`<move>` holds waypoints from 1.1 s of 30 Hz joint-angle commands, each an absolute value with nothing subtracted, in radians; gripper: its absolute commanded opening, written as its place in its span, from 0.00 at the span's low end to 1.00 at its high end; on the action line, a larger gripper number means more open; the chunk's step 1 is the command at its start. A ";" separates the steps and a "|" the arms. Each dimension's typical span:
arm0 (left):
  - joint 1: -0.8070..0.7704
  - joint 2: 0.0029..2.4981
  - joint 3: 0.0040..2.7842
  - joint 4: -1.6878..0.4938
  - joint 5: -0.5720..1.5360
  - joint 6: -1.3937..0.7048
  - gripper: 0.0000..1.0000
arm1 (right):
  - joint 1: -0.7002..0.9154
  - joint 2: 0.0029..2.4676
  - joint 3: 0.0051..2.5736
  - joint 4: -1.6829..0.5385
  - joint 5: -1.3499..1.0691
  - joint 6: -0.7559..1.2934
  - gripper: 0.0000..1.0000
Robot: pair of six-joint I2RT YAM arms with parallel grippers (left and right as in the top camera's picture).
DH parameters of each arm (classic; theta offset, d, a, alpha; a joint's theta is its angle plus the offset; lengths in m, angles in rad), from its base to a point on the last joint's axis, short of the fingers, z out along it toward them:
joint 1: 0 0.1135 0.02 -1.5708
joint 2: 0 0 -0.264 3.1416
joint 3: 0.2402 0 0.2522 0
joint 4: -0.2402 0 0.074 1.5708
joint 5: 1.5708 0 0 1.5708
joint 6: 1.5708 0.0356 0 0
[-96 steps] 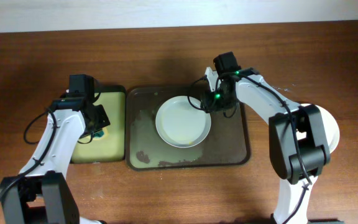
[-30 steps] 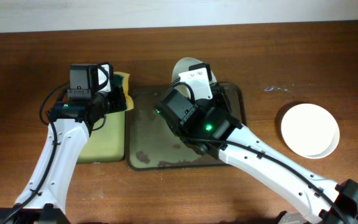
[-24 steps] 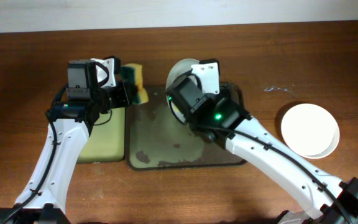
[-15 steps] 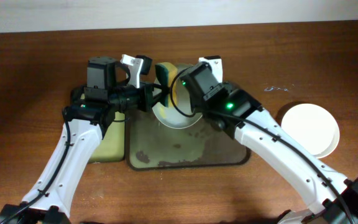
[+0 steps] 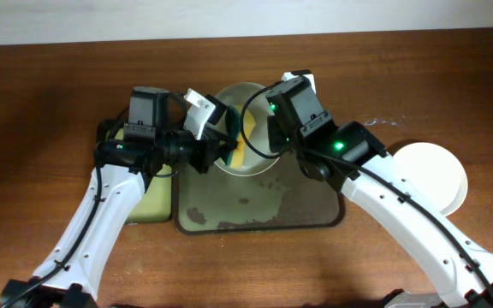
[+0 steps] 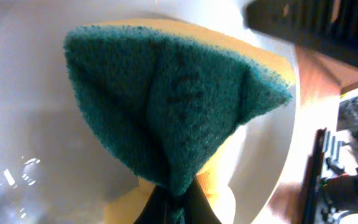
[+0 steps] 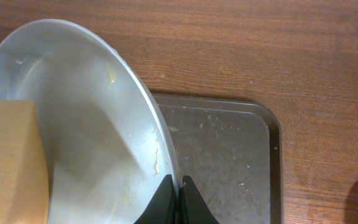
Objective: Clean dirty plates on tray and stack at the side
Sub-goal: 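Scrub the white plate with the sponge in the left gripper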
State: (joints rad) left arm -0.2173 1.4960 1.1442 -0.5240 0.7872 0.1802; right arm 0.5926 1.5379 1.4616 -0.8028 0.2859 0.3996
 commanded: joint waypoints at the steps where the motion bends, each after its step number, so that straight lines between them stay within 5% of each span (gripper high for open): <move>1: -0.223 1.481 1.142 -0.562 0.709 0.255 0.00 | 0.593 1.518 1.459 -0.796 0.280 0.380 0.04; 8: -0.223 1.481 1.142 -0.519 0.532 0.286 0.00 | 0.593 1.518 1.459 -0.795 0.227 0.349 0.04; 15: -0.220 1.475 1.142 -0.253 0.403 0.199 0.00 | 0.593 1.518 1.459 -0.797 0.208 0.325 0.04; 23: -0.301 1.465 1.142 -0.551 0.487 0.179 0.00 | 0.593 1.518 1.459 -0.797 0.208 0.322 0.04; 29: -0.406 1.465 1.142 -0.575 0.500 0.196 0.00 | 0.545 1.525 1.459 -0.812 0.139 0.322 0.04; 33: -0.423 1.466 1.142 -0.634 0.365 0.196 0.00 | 0.508 1.525 1.459 -0.815 0.086 0.302 0.04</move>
